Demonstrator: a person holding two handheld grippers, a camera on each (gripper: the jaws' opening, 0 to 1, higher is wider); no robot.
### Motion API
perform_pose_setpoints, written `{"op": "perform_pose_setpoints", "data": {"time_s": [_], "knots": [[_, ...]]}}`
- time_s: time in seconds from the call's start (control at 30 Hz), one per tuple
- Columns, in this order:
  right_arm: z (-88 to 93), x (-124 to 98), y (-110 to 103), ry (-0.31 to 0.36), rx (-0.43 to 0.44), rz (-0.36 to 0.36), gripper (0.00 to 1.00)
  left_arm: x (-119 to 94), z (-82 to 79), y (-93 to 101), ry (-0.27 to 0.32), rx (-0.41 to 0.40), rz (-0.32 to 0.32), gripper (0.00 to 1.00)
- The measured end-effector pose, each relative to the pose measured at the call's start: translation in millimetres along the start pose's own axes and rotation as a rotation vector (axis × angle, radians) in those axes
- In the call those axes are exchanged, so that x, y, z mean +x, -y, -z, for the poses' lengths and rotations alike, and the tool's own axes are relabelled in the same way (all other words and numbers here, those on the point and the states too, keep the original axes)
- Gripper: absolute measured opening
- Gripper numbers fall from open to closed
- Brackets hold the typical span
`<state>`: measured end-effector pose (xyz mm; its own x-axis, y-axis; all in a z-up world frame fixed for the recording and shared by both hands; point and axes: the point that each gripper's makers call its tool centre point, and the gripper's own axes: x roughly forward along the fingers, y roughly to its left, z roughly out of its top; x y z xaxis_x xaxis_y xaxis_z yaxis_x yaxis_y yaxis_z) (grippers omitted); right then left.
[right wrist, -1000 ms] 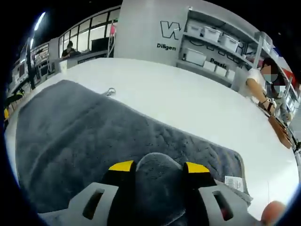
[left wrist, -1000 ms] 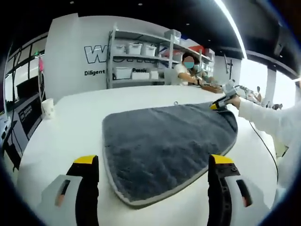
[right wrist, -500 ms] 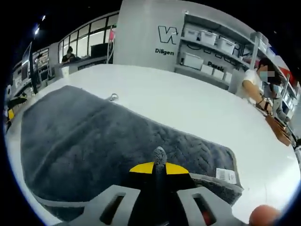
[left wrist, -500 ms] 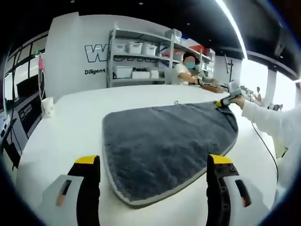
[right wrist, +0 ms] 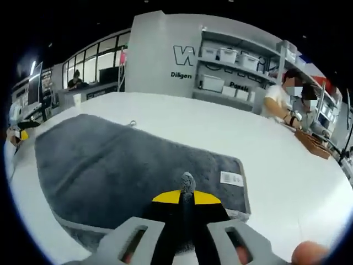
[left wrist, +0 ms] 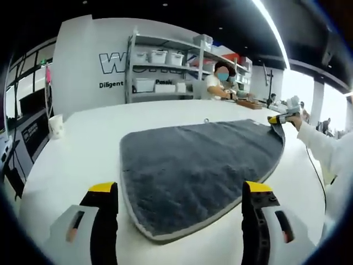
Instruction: Open the folded towel by lifting each exposed corner and separating the folded layers until the towel lies flat within the target outline without major curled edges
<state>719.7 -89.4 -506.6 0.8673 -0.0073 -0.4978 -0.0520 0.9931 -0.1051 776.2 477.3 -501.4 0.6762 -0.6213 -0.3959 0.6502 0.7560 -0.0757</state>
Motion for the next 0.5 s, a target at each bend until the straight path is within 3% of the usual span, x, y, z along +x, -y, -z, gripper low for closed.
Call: {"op": "perform_pose_setpoints", "data": {"time_s": [0.17,0.27,0.5], "knots": [[20.8,-20.5,15.9,0.004,0.049,0.03,0.0,0.0,0.9,0.9,-0.001,-0.001,0.001,0.91],[34.3,-32.2,12.8,0.007,0.075,0.045,0.0,0.6,1.2,0.9,-0.002,0.0,0.0,0.91],[56.2,-34.2,12.6,-0.014,0.127,0.032,0.0,2.7,0.1,-1.4,-0.002,-0.001,0.0,0.91]]}}
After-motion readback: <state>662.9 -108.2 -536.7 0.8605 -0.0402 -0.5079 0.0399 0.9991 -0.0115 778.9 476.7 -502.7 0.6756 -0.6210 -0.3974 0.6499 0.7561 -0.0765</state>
